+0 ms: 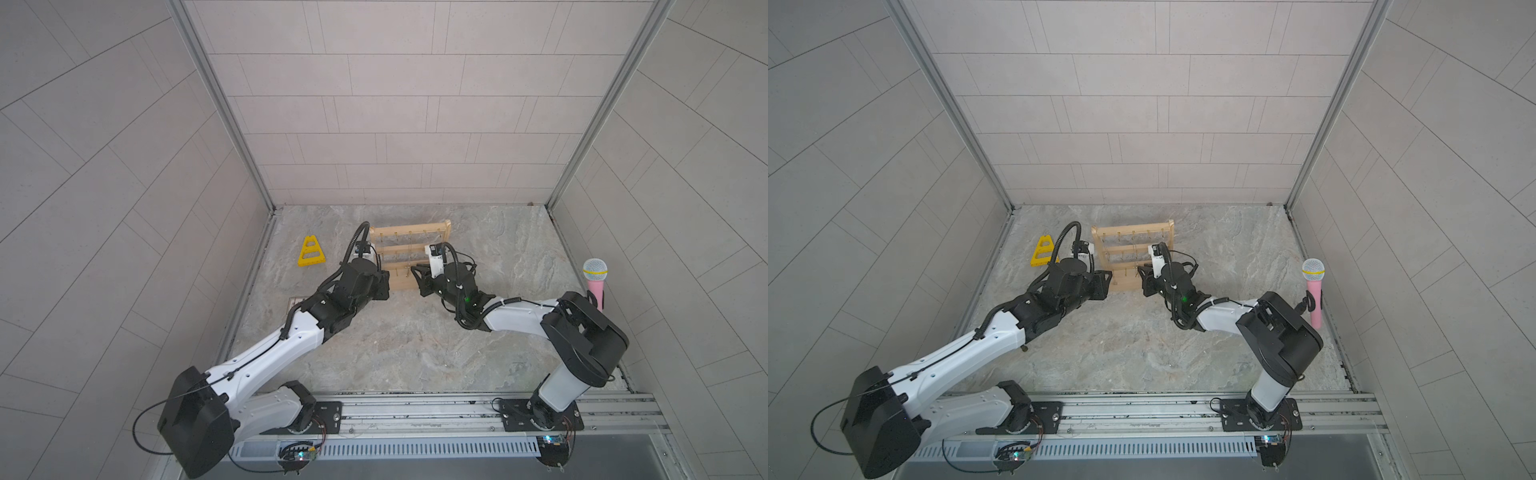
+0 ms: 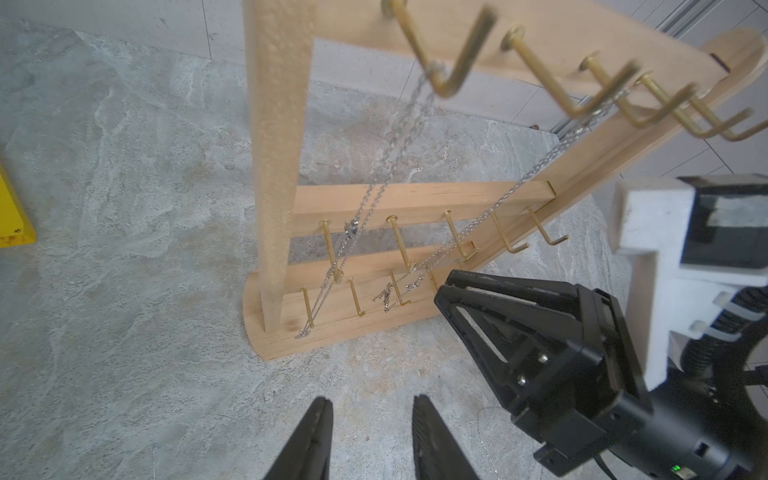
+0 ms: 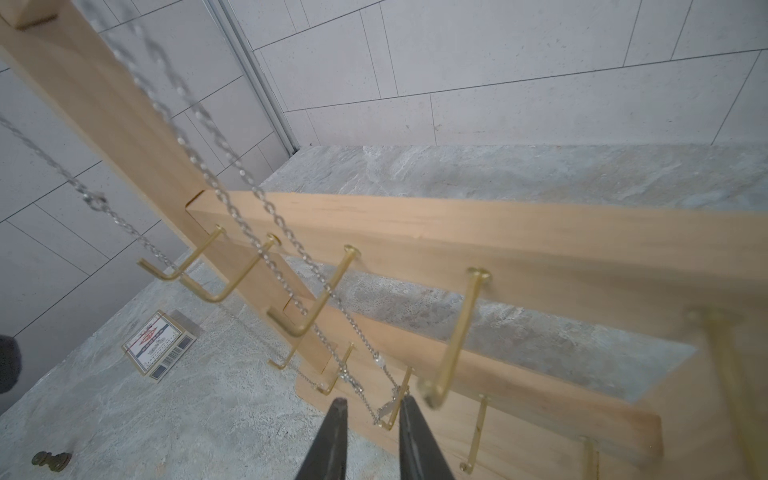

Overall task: Hang the necklace on the jewelry display stand
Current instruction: Hang the necklace on the stand.

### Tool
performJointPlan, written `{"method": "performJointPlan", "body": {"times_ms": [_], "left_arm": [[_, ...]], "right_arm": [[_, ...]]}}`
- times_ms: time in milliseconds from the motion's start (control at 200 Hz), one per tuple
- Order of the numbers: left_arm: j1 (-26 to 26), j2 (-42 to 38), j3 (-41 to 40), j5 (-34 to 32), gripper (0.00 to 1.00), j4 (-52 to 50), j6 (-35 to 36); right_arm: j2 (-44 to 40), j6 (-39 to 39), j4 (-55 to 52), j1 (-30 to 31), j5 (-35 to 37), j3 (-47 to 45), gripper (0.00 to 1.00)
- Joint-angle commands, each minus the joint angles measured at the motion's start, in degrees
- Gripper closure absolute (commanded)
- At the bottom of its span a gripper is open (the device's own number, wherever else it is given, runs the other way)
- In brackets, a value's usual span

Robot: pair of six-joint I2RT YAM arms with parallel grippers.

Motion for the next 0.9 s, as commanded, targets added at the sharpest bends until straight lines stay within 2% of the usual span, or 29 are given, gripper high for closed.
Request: {"method": "performJointPlan", "body": {"times_ms": [0,450,780,896], "left_arm": [[0.4,-0.78,-0.7,-0.31,0.63,0.08,-0.79],[0.8,-1.61,-1.19,-0.42,0.63,0.23,-0.88],[0.95,-1.79,-1.67,-0.42,0.63,0.4,-1.16],[0.96,-1.72,-1.65,-0.54,0.63,0.54,-1.09]], "right_arm": [[1.35,1.51,4.82,-0.15,1.8,1.38,0.75],[6.3,2.85,8.48,-0.16,1.76,3.63,0.76],[7.01,3.01,8.72,-0.12,0.73,3.59,0.94],[5.91,3.18,8.29,-0.12,-0.62,2.99,0.97]]}}
